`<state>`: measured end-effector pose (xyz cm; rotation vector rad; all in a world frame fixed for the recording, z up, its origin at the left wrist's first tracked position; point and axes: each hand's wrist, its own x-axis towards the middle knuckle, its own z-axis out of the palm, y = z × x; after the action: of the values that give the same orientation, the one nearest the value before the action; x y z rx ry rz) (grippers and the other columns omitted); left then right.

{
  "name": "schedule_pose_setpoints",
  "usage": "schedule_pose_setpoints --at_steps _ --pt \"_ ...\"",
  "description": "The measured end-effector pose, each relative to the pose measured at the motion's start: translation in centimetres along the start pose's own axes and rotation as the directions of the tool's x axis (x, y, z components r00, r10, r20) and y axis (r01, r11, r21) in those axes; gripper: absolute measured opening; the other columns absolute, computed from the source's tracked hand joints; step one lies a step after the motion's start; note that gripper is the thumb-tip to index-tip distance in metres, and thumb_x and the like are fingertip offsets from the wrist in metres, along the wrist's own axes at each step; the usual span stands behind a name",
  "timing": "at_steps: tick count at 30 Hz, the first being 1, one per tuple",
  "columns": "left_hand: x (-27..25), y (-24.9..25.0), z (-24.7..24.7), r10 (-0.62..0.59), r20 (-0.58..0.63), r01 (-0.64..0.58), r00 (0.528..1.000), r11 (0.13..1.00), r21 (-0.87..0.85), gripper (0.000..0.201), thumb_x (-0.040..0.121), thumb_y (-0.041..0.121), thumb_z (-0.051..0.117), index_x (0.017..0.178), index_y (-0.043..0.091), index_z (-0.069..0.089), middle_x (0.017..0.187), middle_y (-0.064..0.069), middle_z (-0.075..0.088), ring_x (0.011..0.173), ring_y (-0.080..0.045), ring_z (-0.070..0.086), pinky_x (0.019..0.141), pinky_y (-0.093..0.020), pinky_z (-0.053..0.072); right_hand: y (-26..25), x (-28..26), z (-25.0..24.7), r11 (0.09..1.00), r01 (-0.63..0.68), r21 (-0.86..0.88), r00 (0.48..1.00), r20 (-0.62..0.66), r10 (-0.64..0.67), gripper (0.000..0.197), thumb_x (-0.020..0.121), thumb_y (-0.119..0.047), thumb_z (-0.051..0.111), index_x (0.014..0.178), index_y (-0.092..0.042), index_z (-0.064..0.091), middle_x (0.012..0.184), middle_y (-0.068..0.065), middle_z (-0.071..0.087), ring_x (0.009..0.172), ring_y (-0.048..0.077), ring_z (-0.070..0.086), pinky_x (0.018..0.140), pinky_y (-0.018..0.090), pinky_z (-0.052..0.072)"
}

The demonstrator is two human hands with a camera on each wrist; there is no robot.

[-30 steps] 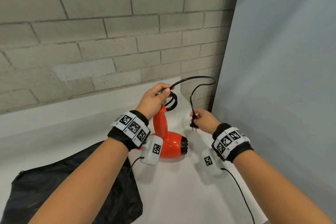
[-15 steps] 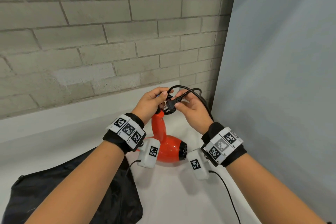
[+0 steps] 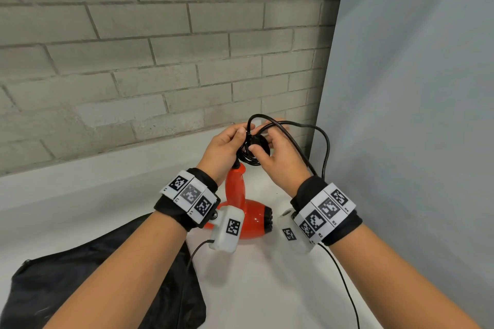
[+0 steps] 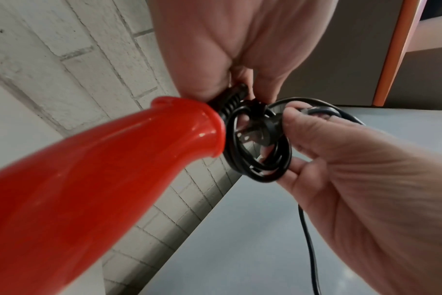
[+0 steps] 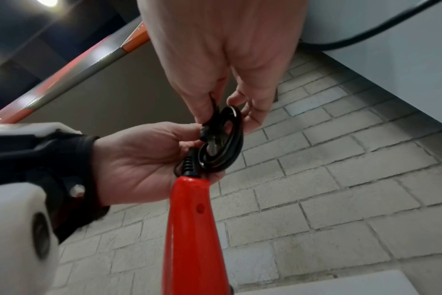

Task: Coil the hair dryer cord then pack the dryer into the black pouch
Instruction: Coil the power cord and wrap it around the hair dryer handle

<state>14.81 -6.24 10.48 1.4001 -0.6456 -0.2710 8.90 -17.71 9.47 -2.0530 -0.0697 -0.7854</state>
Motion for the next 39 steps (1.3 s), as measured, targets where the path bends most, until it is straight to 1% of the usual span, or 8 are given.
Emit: schedule_pose_setpoints --at_steps 5,9,14,18,21,30,36,39 --pt "-0.2 -0.3 0.1 -0.002 -0.035 0.002 0.999 1.0 0.01 0.022 0.094 0.02 0.043 0.1 0.026 0.063 0.099 -0.002 0.066 0.097 -0.017 0.06 0.096 -0.035 0.045 -0.3 -0.4 0.2 0.998 -0.061 0.018 0.996 -0.066 0.062 0.023 0.086 -0.01 0.057 0.109 -0.013 0.054 0.115 0.013 0.054 0.104 0.02 0.057 0.094 0.026 0.047" --pt "-0.5 -0.7 0.1 -0.015 -0.024 0.015 1.0 1.0 0.005 0.022 0.094 0.022 0.043 0.104 0.023 0.063 0.096 -0.001 0.066 0.082 -0.003 0.061 0.084 -0.024 0.047 -0.5 -0.7 0.5 0.997 -0.003 -0.08 0.995 -0.101 -0.006 0.013 0.083 -0.001 0.059 0.094 -0.006 0.055 0.104 0.012 0.051 0.084 0.007 0.053 0.078 0.001 0.038" --pt "-0.7 -0.6 0.8 -0.022 0.043 0.022 0.999 1.0 0.001 0.025 0.096 0.023 0.038 0.103 0.021 0.062 0.087 -0.002 0.064 0.063 -0.001 0.059 0.07 -0.02 0.049 -0.1 -0.4 0.7 0.996 -0.056 -0.069 0.994 -0.101 0.048 0.026 0.081 0.008 0.049 0.102 -0.006 0.05 0.09 -0.001 0.049 0.068 -0.01 0.052 0.061 0.0 0.04" --pt "-0.6 -0.2 0.7 -0.053 0.074 0.054 0.996 0.999 -0.008 0.027 0.098 0.023 0.033 0.099 0.021 0.06 0.084 -0.003 0.059 0.055 -0.004 0.05 0.062 -0.022 0.045 -0.2 -0.2 0.3 0.982 -0.117 -0.147 0.991 0.045 0.125 0.029 0.086 0.0 0.04 0.102 -0.023 0.034 0.077 -0.001 0.056 0.065 0.014 0.058 0.062 0.036 0.049" --pt "-0.5 0.0 0.5 -0.079 0.077 0.083 0.994 0.995 -0.047 0.025 0.098 0.018 0.033 0.093 0.017 0.057 0.08 -0.003 0.053 0.045 -0.001 0.045 0.055 -0.019 0.046 -0.1 0.2 -0.5 0.977 -0.136 -0.167 0.974 0.157 0.162 0.02 0.088 -0.006 0.046 0.106 -0.013 0.044 0.086 0.006 0.058 0.077 0.024 0.058 0.069 0.037 0.05" --pt "0.0 0.1 -0.1 -0.065 0.01 0.065 0.998 0.989 -0.13 0.028 0.098 0.012 0.029 0.093 0.021 0.055 0.075 -0.001 0.045 0.042 -0.003 0.04 0.06 -0.029 0.04 7.6 -2.4 -2.1 0.916 -0.238 -0.322 0.864 0.36 0.351 0.018 0.091 -0.011 0.05 0.104 -0.005 0.06 0.092 0.004 0.057 0.082 0.018 0.051 0.065 0.015 0.037" --pt "-0.1 0.2 -0.9 -0.045 -0.019 0.043 0.999 0.994 -0.104 0.03 0.099 0.014 0.027 0.095 0.025 0.054 0.076 -0.003 0.044 0.041 -0.002 0.037 0.055 -0.023 0.036 9.6 -4.9 -2.2 0.642 -0.256 -0.723 0.495 0.472 0.729 0.03 0.092 -0.022 0.048 0.116 -0.007 0.059 0.098 0.01 0.062 0.066 0.012 0.054 0.05 0.007 0.042" --pt "-0.3 0.4 -0.8 -0.054 -0.008 0.053 0.998 0.993 -0.107 0.028 0.098 0.014 0.031 0.098 0.025 0.057 0.074 -0.003 0.041 0.041 -0.003 0.037 0.053 -0.02 0.04 8.7 -4.1 -1.6 0.741 -0.24 -0.628 0.615 0.492 0.616 0.04 0.091 -0.017 0.051 0.13 -0.018 0.046 0.125 0.011 0.056 0.107 0.024 0.056 0.089 0.025 0.045"
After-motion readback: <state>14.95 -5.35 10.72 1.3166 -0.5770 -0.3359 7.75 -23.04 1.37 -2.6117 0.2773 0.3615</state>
